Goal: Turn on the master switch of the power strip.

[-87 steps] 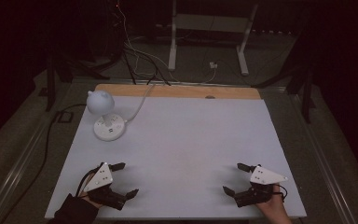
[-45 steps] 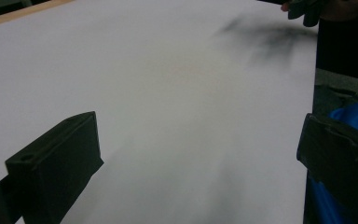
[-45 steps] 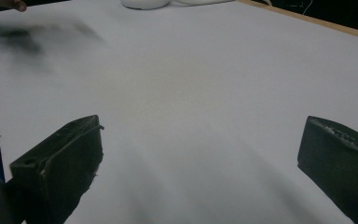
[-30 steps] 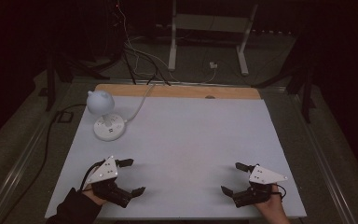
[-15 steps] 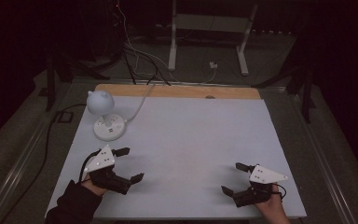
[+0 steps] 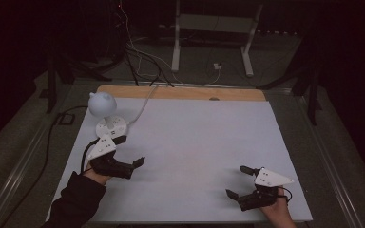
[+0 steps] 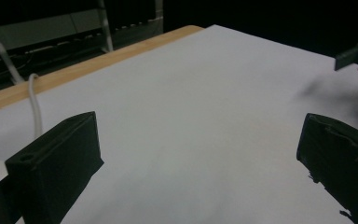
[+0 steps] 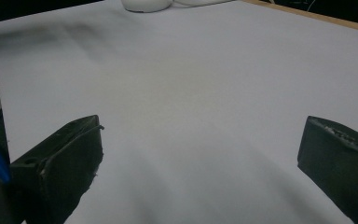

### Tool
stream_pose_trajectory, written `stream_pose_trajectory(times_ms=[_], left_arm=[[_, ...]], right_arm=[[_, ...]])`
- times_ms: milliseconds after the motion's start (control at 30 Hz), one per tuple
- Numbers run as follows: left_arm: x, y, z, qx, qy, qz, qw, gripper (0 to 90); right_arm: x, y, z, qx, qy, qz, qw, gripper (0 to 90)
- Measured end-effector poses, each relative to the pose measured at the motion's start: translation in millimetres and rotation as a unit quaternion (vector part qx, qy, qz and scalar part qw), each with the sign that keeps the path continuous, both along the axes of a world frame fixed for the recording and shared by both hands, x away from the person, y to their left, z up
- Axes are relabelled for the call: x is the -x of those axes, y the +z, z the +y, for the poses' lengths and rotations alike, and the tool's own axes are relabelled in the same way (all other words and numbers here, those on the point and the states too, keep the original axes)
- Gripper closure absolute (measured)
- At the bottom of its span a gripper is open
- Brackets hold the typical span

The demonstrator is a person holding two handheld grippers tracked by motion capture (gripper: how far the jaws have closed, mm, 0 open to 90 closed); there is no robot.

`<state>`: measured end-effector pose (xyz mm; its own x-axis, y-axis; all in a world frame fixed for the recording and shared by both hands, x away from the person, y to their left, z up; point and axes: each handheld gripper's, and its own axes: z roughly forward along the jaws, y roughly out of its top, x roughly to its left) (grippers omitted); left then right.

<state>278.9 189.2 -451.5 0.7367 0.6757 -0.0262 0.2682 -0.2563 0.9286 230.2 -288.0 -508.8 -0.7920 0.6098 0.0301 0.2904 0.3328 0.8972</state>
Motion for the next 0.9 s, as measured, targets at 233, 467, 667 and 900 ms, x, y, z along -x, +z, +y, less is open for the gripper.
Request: stream_pose_trajectory(times_ms=[233, 467, 667, 900], left_arm=[[-14.5, 3.1, 3.1, 0.006, 0.034, -0.003, 0.9994, 0.2], [-27.4, 0.2, 7.8, -0.004, 0.080, 0.004, 0.9967, 0.2], [-40.6, -4.1, 7.0, -0.009, 0.110, 0.028, 0.9935, 0.2], [-53.8, -11.2, 7.6, -0.017, 0.145, 0.041, 0.9885, 0.2]], right_arm=[[0.0, 0.3, 0.2, -0.001, 0.001, 0.000, 1.0000, 0.0], [0.1, 0.4, 0.5, -0.002, 0.002, 0.000, 1.0000, 0.0], [0.4, 0.5, 0.9, -0.002, 0.003, 0.001, 1.0000, 0.0], [0.4, 0.5, 0.7, -0.003, 0.005, 0.002, 1.0000, 0.0]])
